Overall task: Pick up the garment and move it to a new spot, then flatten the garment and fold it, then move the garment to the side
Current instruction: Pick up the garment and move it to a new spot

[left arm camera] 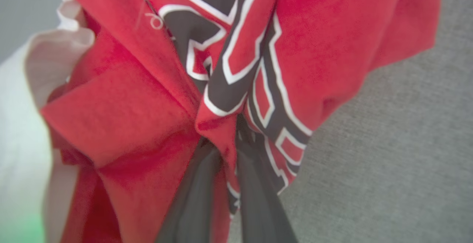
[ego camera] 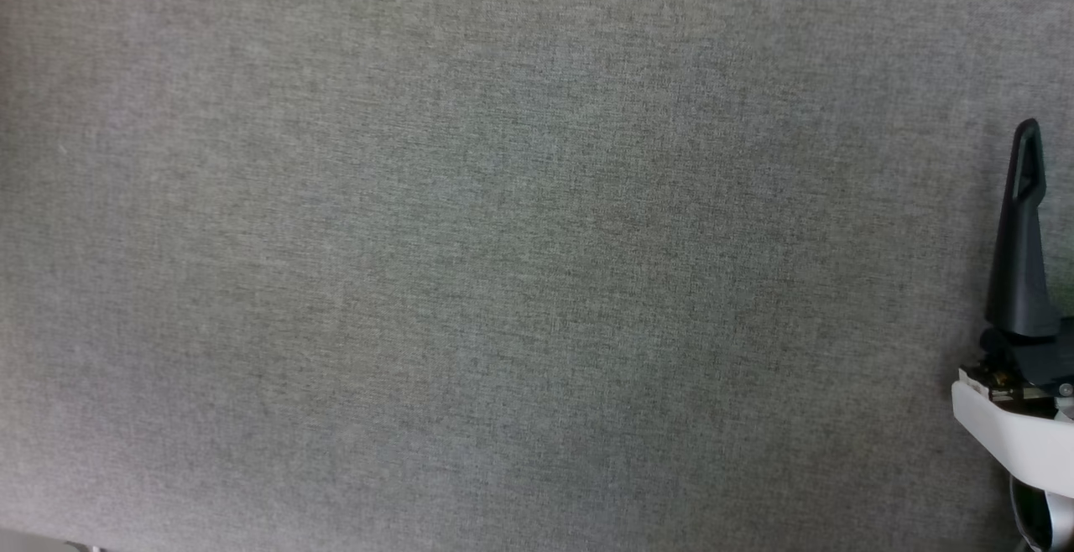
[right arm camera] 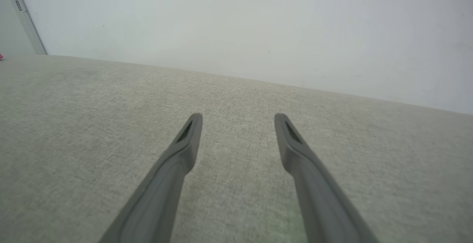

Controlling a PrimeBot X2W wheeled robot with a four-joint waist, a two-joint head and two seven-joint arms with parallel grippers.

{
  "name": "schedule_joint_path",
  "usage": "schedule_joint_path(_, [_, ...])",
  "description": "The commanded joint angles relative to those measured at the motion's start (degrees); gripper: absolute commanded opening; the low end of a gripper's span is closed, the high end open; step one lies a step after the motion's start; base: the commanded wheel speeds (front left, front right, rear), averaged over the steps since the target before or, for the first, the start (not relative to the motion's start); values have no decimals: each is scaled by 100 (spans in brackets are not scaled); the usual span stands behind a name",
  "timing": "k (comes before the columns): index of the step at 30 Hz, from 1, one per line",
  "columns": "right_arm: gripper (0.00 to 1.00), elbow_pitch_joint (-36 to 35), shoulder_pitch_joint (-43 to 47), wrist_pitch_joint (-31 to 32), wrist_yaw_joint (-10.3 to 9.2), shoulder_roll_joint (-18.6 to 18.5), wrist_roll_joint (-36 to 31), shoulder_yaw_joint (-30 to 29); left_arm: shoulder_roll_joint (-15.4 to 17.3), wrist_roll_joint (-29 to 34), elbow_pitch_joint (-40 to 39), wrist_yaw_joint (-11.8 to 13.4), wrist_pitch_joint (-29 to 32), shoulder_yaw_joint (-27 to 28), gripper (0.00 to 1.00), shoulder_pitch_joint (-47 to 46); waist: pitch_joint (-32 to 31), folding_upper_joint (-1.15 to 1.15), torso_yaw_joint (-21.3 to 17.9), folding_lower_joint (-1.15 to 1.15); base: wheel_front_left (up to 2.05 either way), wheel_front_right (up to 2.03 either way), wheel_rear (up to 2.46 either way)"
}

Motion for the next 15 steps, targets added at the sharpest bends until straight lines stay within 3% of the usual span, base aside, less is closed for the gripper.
schedule_joint_path(1, [100, 108, 29, 4, -4, 10, 6, -20, -52, -44, 71, 6, 23, -130, 0, 241, -92, 0, 13, 0, 0, 0, 0])
schedule_joint_path(15, [100, 602, 98, -3, -4, 11, 407, 99, 854, 23, -1464, 6, -61, -1040, 0, -182, -1284, 0, 6, 0, 0, 0, 0])
